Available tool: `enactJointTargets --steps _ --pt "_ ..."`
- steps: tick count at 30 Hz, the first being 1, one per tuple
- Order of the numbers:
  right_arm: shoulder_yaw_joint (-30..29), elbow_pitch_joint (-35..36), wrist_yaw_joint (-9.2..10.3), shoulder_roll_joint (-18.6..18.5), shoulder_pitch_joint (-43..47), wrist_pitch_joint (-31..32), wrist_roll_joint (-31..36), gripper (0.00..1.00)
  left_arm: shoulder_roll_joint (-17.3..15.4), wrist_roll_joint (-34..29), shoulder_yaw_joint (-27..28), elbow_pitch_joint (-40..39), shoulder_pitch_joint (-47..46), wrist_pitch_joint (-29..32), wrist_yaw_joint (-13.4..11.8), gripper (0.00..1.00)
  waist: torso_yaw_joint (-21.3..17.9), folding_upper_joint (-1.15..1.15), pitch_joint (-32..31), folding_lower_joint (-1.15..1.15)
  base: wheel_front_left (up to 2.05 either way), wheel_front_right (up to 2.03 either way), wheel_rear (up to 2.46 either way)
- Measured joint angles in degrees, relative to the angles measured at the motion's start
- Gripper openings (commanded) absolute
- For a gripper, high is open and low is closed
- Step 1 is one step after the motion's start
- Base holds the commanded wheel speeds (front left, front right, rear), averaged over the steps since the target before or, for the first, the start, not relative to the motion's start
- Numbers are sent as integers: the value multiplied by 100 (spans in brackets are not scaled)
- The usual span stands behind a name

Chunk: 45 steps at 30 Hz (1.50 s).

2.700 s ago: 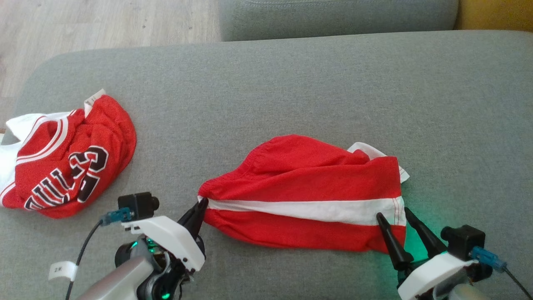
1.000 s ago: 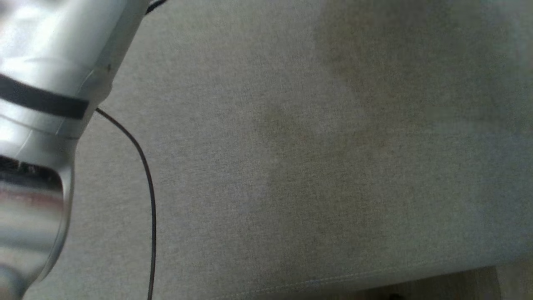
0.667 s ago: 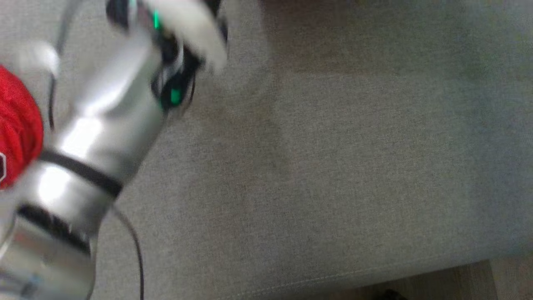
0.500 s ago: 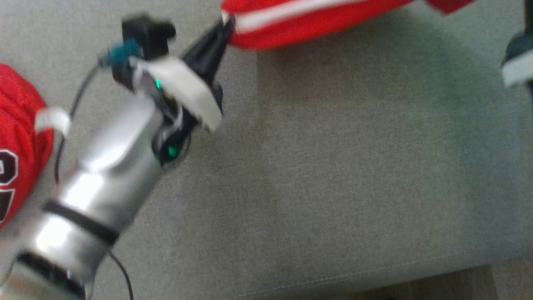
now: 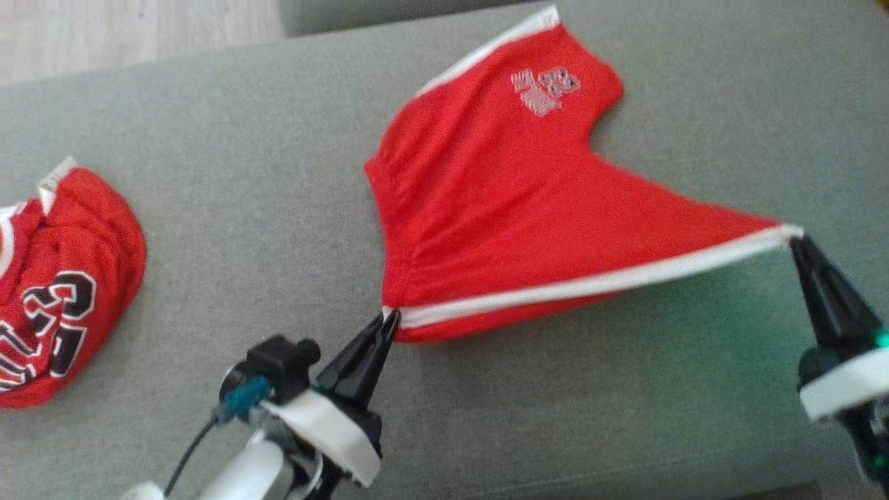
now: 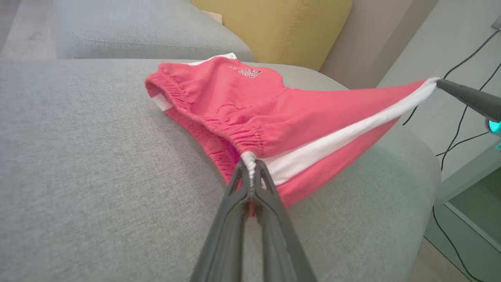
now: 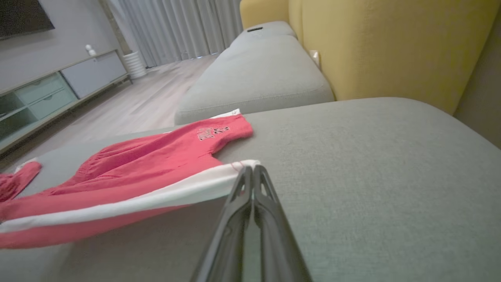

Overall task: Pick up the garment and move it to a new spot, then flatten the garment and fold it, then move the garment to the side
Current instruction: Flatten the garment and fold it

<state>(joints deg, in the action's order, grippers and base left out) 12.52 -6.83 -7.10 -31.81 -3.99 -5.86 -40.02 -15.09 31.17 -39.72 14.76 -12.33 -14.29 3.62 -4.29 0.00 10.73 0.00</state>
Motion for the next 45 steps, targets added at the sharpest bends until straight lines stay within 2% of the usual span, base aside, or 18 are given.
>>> enactJointTargets --steps 8,12,16,21,24,28,33,40,45 --pt "-933 1553 0 397 1443 814 316 0 -120 -294 285 -747 1090 0 -264 0 187 0 -270 0 0 0 0" --pt "-1229 2236 0 478 1907 1306 443 0 -264 -336 322 -1027 1372 0 -320 0 338 0 -306 0 0 0 0" --pt "-1627 2714 0 631 2058 1656 622 0 -261 -316 334 -1351 1402 12 -307 0 466 0 -280 0 0 0 0" --pt "-1947 2588 0 671 1545 2063 856 0 154 20 233 -1329 814 182 -3 0 660 0 -113 0 0 0 0" --pt "-1971 2236 0 478 787 2280 917 0 541 390 259 -1147 145 234 152 0 763 0 50 0 0 0 0" --pt "-1693 1658 0 -152 -343 2570 907 0 922 883 381 -710 -661 421 246 0 881 0 311 0 0 0 0" --pt "-782 869 0 -812 -1759 2863 797 0 1082 1085 537 82 -1475 622 182 0 1034 0 677 0 0 0 0" --pt "778 -386 0 -1155 -3509 3040 412 0 1246 1218 508 1022 -2185 604 131 0 1374 0 1010 0 0 0 0" --pt "1751 -1103 0 -1317 -4330 2949 189 0 1271 1400 320 1526 -2569 468 93 0 1612 0 1134 0 0 0 0"
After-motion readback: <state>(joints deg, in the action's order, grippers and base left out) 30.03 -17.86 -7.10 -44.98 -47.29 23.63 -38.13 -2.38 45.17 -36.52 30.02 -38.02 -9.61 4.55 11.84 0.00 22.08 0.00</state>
